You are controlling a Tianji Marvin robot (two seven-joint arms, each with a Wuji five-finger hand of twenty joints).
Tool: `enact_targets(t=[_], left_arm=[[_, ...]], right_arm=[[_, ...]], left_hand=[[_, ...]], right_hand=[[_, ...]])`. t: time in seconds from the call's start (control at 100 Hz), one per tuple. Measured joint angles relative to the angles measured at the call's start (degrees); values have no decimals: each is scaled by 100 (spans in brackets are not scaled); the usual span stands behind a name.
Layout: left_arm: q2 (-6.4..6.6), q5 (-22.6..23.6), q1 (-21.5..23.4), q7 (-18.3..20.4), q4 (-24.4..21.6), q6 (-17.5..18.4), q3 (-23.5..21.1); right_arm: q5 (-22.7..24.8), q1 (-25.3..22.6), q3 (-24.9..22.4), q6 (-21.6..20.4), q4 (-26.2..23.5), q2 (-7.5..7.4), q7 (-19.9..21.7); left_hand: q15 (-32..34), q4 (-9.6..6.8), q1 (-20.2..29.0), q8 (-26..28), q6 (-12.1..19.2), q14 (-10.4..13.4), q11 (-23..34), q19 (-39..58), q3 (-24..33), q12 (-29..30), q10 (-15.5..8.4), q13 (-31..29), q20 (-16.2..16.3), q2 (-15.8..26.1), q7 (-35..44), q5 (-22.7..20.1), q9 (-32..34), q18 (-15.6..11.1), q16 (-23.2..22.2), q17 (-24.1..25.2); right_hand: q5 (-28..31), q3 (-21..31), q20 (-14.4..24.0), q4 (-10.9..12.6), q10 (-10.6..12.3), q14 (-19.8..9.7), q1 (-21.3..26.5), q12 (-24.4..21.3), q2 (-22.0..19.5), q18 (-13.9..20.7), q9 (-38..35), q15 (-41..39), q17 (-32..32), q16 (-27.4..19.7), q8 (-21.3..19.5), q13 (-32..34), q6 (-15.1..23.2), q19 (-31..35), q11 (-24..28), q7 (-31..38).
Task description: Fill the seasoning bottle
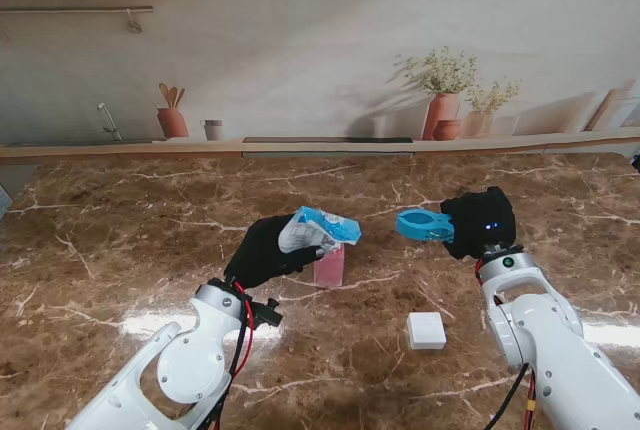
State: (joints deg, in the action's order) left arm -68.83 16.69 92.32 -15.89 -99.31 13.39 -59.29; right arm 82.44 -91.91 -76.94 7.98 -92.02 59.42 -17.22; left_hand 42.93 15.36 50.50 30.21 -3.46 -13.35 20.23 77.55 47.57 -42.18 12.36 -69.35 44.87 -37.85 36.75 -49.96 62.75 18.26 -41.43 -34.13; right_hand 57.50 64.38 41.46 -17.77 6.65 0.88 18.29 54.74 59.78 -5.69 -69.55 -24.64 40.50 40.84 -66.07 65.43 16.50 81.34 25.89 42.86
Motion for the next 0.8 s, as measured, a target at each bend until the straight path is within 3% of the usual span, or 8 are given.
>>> enact_targets(t=[0.05,0.39,0.5,0.66,0.7,0.76,0.8], left_arm=[[1,38,28,0,-30,0,-34],[34,174,219,-4,-246,45,-163],[39,209,237,-4,-260,46,-185],[40,233,259,-19,-277,40,-215],[41,236,265,-20,-284,32,-224],[43,235,275,-13,-298,6,-236],[45,232,278,-4,-299,-9,-239]], right_arm=[[5,99,92,76,187,-22,-74],[-70,882,851,381,1555,-134,-259],[-150,1120,1145,393,1906,-182,-133],[-423,1429,1598,534,2356,-218,112],[-459,1458,1662,626,2379,-219,329],[-485,1496,1763,783,2396,-223,697],[-515,1521,1830,866,2427,-224,843]], left_hand=[[0,0,0,0,0,0,0,0,0,0,0,0,1,0,0,0,0,0,0,0],[0,1,0,0,0,-1,0,-2,0,-3,0,0,4,0,14,0,0,0,0,0],[0,1,0,0,0,-1,0,-3,0,-3,0,0,4,0,17,0,0,0,0,1],[0,1,0,0,0,-2,0,-4,0,-4,0,0,6,0,18,0,0,0,0,0],[0,1,0,0,0,-2,0,-4,0,-4,0,0,7,0,19,0,0,0,0,1],[0,1,0,0,0,-2,0,-4,0,-4,0,0,7,0,20,0,0,0,0,1],[0,2,1,0,0,-2,0,-4,0,-4,0,0,7,0,20,0,0,0,0,1]], right_hand=[[0,-73,0,120,2,0,0,1,-55,5,0,-3,-15,0,-4,0,-2,-2,0,0],[-575,-591,0,123,34,-77,-1,84,-737,102,491,-16,-581,0,-98,-489,-24,-446,86,222],[-920,-702,-111,123,54,-118,0,85,-923,151,817,-74,-795,0,-97,-740,-28,-673,351,503],[-1720,-719,-159,123,102,-169,0,63,-1335,179,1623,-836,-1260,-56,104,-1419,-82,-1167,1268,1119],[-1904,-719,-188,254,108,-169,0,4,-1465,179,1780,-943,-1347,-99,149,-1567,-152,-1272,1429,1210],[-2230,-719,-225,673,112,-171,-3,-132,-1663,179,2051,-986,-1464,-218,168,-1738,-242,-1437,1597,1254],[-2435,-719,-280,785,129,-184,-68,-201,-1753,174,2237,-1028,-1542,-274,168,-1903,-291,-1548,1699,1215]])
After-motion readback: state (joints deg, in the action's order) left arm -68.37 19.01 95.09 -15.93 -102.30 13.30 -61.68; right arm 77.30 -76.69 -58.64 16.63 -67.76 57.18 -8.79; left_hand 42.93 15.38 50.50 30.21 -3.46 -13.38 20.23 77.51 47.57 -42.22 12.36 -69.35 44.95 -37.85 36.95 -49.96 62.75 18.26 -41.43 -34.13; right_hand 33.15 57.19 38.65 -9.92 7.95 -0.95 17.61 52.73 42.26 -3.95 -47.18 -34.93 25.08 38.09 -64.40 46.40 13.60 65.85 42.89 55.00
